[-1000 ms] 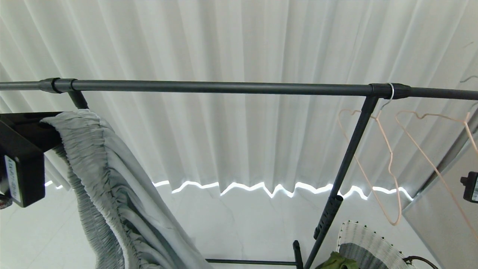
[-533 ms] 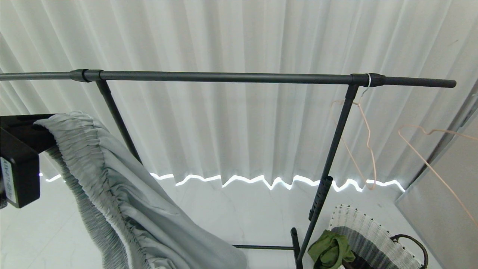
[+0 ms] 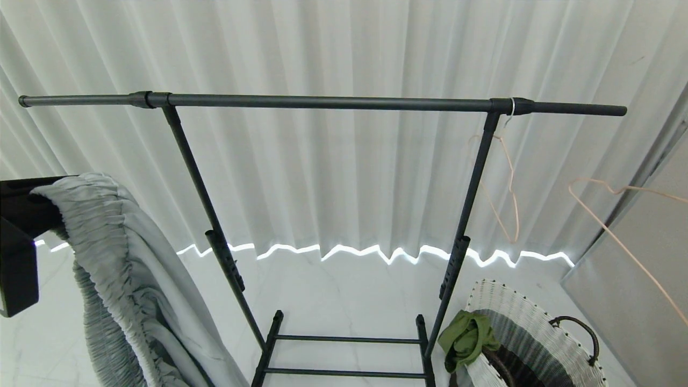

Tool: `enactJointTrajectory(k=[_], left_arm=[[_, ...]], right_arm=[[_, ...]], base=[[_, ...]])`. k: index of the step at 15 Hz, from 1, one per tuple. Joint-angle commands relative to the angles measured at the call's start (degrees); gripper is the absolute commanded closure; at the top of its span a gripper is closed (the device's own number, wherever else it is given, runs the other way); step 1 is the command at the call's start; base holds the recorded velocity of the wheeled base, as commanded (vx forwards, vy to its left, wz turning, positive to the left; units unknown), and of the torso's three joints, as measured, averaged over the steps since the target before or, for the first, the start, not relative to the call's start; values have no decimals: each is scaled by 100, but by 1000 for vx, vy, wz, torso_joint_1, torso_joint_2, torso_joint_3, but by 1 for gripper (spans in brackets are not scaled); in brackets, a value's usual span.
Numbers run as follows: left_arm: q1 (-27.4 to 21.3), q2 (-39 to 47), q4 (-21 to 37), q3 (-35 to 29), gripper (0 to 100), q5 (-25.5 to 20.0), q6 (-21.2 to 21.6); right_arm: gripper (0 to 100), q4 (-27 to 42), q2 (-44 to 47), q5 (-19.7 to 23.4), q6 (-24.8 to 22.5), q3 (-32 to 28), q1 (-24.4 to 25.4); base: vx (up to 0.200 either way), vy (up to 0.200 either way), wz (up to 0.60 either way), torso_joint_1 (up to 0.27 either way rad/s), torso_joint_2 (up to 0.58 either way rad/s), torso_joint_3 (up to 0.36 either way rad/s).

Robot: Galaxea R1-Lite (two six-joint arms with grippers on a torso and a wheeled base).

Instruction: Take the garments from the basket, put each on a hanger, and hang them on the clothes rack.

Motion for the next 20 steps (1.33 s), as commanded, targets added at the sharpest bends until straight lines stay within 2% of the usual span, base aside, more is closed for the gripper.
enactJointTrajectory(k=[1, 4, 14, 18, 20], left_arm=[[-1, -76, -7, 25, 100, 8, 1], [52, -76, -7, -2, 100, 8, 10], [52, -41, -7, -2, 100, -1, 1], [52, -41, -7, 121, 100, -10, 1], [52, -32, -7, 244, 100, -10, 10]], right_arm=[[100, -3, -39, -2, 0, -6, 4], [100, -12, -30, -2, -106, -15, 4], [100, -65, -74, -10, -71, -15, -23], [100, -73, -145, 16, -71, -200, -14], [100, -56, -206, 253, -123, -419, -5]], base=[[0, 0, 0, 0, 0, 0], [0, 0, 0, 0, 0, 0], [0, 200, 0, 0, 3, 1], [0, 0, 0, 0, 0, 0], [0, 0, 0, 0, 0, 0]])
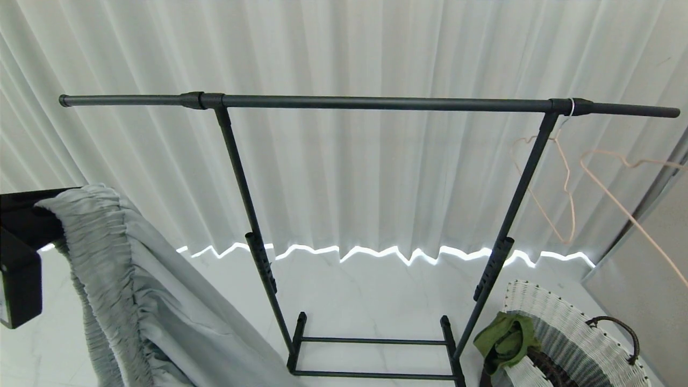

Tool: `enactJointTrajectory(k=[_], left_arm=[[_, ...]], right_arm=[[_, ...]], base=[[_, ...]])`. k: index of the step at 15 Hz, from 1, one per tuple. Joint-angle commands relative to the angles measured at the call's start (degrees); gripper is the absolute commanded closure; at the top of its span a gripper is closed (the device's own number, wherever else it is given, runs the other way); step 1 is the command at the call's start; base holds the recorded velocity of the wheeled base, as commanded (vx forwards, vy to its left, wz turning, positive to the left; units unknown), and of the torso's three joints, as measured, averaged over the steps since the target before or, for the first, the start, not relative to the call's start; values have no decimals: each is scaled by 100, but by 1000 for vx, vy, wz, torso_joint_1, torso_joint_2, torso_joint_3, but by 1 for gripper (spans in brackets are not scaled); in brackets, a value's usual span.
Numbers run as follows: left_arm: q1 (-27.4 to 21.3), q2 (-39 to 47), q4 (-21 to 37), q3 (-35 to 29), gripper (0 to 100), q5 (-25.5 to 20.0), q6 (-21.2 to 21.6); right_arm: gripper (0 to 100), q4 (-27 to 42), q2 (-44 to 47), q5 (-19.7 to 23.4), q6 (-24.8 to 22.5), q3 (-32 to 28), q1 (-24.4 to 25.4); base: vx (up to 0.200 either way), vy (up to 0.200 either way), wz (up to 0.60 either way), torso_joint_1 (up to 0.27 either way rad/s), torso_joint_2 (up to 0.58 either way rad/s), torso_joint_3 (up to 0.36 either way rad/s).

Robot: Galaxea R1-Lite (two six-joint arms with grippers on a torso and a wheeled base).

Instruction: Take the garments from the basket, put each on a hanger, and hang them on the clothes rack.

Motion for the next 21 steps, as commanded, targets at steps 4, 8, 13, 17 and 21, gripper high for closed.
enactJointTrajectory(k=[4, 8, 13, 17, 21], left_arm=[[4, 244, -5, 88, 100, 31, 5], [215, 745, -5, -202, 100, 207, -56], [312, 1712, -102, -896, 100, 444, -1102], [330, 2635, -102, -1801, 100, 725, -2060], [409, 3285, -102, -2452, 100, 910, -2403]], right_arm=[[100, 50, -171, 528, -675, -232, 147], [100, 76, -153, 809, -869, -188, 1359], [100, 648, 84, 862, -210, -241, 4189], [100, 885, 383, 862, 652, -619, 5613], [100, 876, 690, 923, 740, -996, 5824]], base=[[0, 0, 0, 0, 0, 0], [0, 0, 0, 0, 0, 0], [0, 0, 0, 0, 0, 0], [0, 0, 0, 0, 0, 0], [0, 0, 0, 0, 0, 0]])
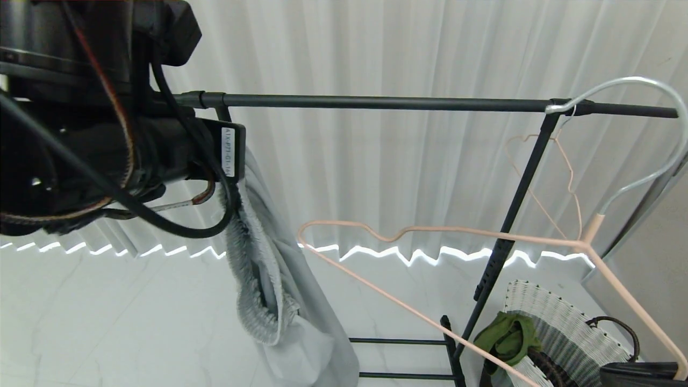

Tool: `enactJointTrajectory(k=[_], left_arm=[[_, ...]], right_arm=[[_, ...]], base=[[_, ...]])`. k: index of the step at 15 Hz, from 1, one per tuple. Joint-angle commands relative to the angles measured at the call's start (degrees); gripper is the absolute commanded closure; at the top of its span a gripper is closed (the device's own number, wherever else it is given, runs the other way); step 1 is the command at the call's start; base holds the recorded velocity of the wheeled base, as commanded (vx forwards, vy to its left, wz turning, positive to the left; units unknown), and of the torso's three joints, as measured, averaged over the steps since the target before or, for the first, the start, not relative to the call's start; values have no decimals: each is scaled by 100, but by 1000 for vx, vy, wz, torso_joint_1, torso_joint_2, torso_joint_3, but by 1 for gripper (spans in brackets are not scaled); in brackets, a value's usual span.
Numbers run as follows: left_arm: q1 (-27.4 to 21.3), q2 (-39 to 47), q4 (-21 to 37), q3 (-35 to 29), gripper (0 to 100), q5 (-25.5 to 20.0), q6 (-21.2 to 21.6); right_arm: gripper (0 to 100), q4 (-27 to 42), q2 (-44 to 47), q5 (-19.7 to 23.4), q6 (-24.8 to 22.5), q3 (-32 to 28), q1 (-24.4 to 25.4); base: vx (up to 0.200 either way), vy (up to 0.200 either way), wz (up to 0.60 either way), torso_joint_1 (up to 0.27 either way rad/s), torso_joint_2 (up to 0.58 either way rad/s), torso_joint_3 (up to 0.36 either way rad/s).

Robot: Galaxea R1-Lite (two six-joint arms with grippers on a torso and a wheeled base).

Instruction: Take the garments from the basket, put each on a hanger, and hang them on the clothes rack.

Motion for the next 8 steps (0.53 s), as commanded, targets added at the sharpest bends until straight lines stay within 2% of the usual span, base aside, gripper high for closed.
enactJointTrajectory(k=[1, 3, 8], left_arm=[[17, 521, 1, -331, 100, 88, -94], [0, 609, 1, -419, 100, 88, -111], [-18, 609, 1, -463, 100, 88, -103]], right_arm=[[100, -3, 275, 57, 8, -202, 126], [100, -12, 477, 74, 8, -298, 135], [100, -671, 1233, -84, 245, -325, 91]], base=[[0, 0, 0, 0, 0, 0], [0, 0, 0, 0, 0, 0], [0, 0, 0, 0, 0, 0]])
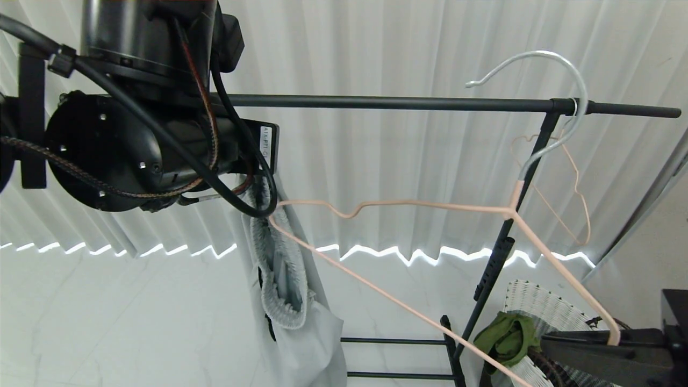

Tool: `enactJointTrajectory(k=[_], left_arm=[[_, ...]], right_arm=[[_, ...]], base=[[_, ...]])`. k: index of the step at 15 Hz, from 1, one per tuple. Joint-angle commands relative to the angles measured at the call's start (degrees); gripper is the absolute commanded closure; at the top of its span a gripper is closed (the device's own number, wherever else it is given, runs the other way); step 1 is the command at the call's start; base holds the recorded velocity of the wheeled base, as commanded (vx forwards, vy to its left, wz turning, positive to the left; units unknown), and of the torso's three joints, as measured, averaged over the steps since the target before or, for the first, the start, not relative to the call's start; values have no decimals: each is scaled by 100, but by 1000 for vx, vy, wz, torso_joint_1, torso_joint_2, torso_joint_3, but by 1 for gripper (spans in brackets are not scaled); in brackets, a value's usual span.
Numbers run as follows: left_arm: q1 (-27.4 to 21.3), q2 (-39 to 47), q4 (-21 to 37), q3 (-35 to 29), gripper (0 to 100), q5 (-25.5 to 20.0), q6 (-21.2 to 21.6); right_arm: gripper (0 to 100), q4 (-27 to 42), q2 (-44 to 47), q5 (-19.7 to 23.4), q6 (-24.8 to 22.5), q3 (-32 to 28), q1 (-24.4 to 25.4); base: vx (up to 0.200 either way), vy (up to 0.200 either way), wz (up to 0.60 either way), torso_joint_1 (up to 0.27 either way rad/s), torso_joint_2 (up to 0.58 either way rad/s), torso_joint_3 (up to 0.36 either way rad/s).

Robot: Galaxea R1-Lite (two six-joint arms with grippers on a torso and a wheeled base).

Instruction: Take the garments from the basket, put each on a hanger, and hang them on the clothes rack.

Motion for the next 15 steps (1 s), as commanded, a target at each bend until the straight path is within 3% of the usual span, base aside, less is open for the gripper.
enactJointTrajectory(k=[1, 5, 10, 15], left_arm=[[3, 8, 1, -3, 100, 0, 1], [3, 113, 1, -12, 100, 9, -8], [3, 201, 1, -135, 100, 9, -113], [-6, 192, 1, -249, 100, 9, -113]], right_arm=[[100, -275, 651, -343, 111, -69, -9], [100, -767, 1310, -695, 841, -473, -9], [100, -969, 1346, -475, 876, -535, 149], [100, -1004, 1223, -255, 815, -87, 264]], base=[[0, 0, 0, 0, 0, 0], [0, 0, 0, 0, 0, 0], [0, 0, 0, 0, 0, 0], [0, 0, 0, 0, 0, 0]])
